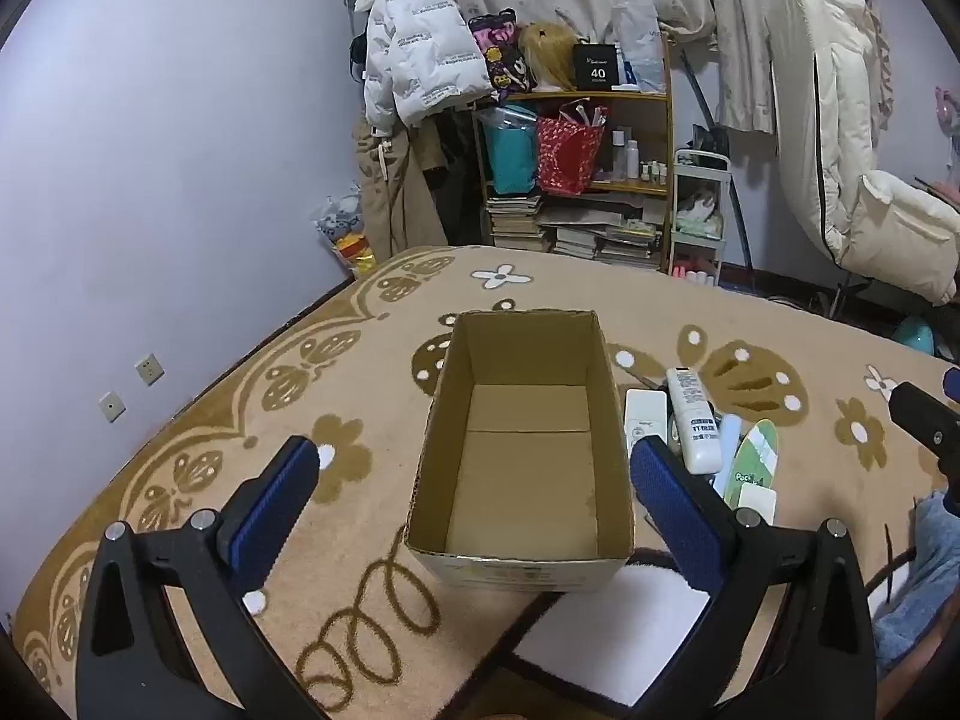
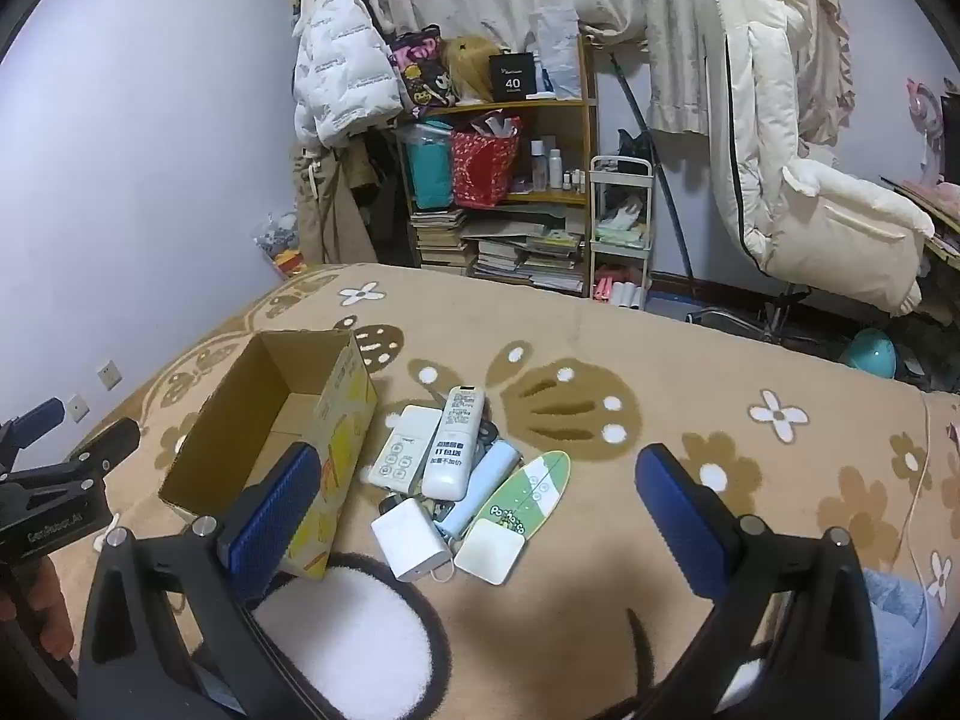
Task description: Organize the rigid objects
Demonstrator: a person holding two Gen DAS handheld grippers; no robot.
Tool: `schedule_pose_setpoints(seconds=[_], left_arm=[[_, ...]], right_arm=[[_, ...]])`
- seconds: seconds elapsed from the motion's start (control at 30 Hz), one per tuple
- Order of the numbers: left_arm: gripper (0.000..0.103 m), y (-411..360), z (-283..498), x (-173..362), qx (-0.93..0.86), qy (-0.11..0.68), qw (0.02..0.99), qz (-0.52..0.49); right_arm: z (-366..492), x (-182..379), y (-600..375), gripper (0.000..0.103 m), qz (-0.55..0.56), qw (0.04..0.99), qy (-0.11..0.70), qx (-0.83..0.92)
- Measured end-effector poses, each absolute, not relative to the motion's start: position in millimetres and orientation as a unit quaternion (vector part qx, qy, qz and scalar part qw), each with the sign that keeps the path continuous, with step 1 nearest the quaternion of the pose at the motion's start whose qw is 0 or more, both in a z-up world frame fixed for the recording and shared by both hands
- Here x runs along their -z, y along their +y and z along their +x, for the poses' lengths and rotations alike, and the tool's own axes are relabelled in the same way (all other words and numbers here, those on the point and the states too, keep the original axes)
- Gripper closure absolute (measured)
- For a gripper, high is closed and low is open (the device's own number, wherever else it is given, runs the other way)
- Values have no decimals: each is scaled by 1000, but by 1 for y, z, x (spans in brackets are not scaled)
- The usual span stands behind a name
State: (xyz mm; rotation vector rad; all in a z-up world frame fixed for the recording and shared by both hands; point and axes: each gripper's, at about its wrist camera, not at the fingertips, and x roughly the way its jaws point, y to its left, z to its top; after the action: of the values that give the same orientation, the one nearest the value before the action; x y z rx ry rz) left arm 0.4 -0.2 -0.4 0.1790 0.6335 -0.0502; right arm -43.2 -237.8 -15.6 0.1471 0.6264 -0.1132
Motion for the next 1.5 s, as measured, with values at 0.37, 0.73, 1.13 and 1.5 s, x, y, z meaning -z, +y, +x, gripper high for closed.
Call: schedule_pose_setpoints(seconds=[0.37,0.73,1.13,1.5], left_arm=[[0,-5,-1,0,21,305,948,92],[0,-3,-2,-1,25,304,948,87],[0,-3,-2,1,30,306,948,86],[0,-5,-2,4,30,307,947,87]], right_arm=[[-43,15,-239,0,78,946,310,54],[-42,17,-237,0,70,948,306,59],[-43,17,-237,0,73,946,310,57],[-42,19,-236,0,74,945,315,53]])
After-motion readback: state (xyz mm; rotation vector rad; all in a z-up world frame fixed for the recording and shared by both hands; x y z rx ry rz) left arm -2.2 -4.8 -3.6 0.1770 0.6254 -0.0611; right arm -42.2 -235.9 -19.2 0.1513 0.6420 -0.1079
